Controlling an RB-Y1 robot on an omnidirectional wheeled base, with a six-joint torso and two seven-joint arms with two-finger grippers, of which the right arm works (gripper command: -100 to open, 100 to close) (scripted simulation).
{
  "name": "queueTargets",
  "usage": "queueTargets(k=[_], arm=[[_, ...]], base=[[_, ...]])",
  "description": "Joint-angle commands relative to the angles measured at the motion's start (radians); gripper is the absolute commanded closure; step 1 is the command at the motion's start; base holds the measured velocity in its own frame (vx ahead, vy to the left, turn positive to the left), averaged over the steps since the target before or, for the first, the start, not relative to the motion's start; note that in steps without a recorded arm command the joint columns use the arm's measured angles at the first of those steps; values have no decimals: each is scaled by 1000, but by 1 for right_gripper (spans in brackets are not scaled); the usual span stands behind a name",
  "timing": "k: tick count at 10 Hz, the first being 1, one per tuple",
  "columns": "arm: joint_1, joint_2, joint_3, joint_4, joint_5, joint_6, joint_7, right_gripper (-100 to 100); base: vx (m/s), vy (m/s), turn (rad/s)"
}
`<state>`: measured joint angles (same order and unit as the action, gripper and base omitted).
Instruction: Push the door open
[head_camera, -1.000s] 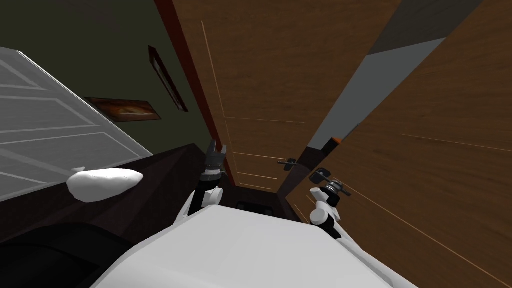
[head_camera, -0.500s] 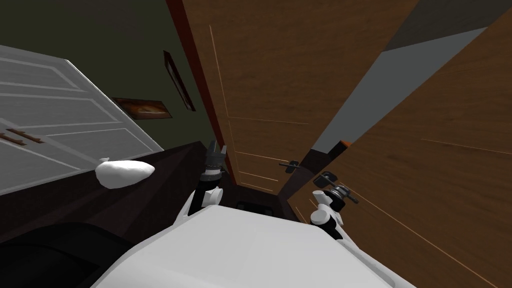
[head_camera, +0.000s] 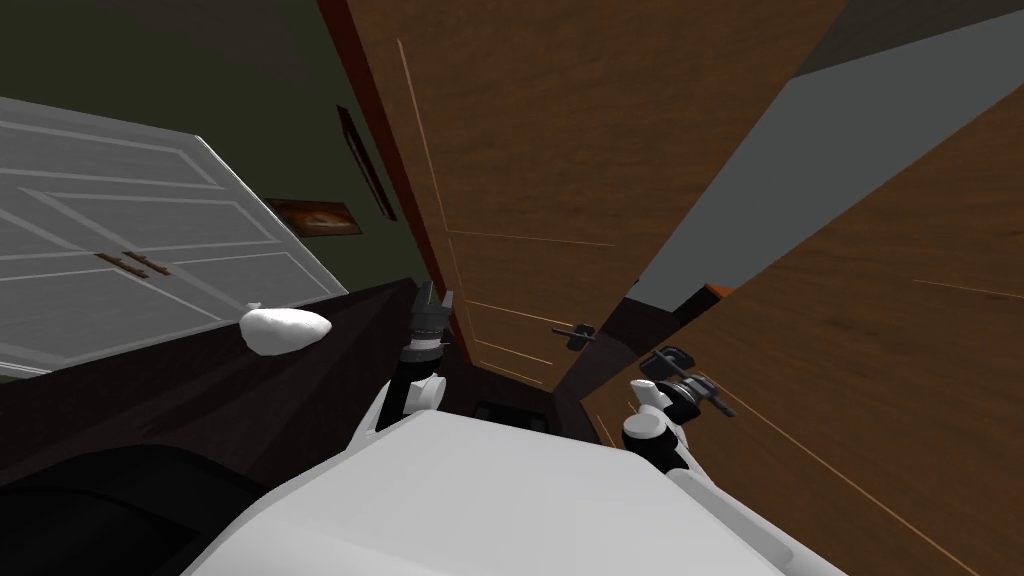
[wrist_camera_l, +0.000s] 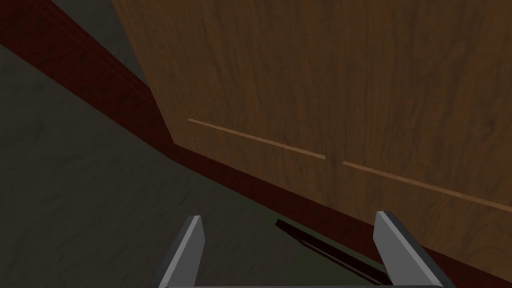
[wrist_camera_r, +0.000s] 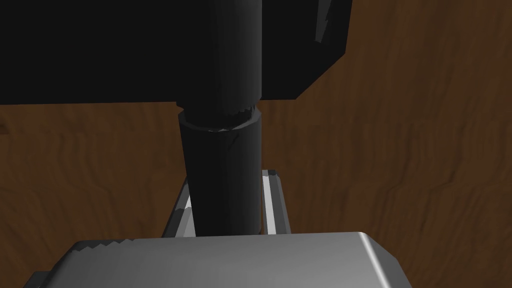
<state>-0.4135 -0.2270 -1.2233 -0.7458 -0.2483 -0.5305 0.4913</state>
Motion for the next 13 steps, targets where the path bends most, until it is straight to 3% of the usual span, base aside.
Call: queueTargets(k=[1,3,4,7,11,13], arm=[[10,3,-31,-28,-6,-22,12,100],[10,3,-31,-28,-6,-22,12,100],[0,4,-65,-31,-12,-41,34,100],[-15,5,-119,-34,-21,-69,68,100],[-27,6,-156,-36,-28,-89,91,100],[-27,6,-156,-36,-28,-89,91,100]], base=[[35,-130,81],[14,-40,15],[-1,-52,111],[16,-108,112],[22,-62,42],[3,-31,19]])
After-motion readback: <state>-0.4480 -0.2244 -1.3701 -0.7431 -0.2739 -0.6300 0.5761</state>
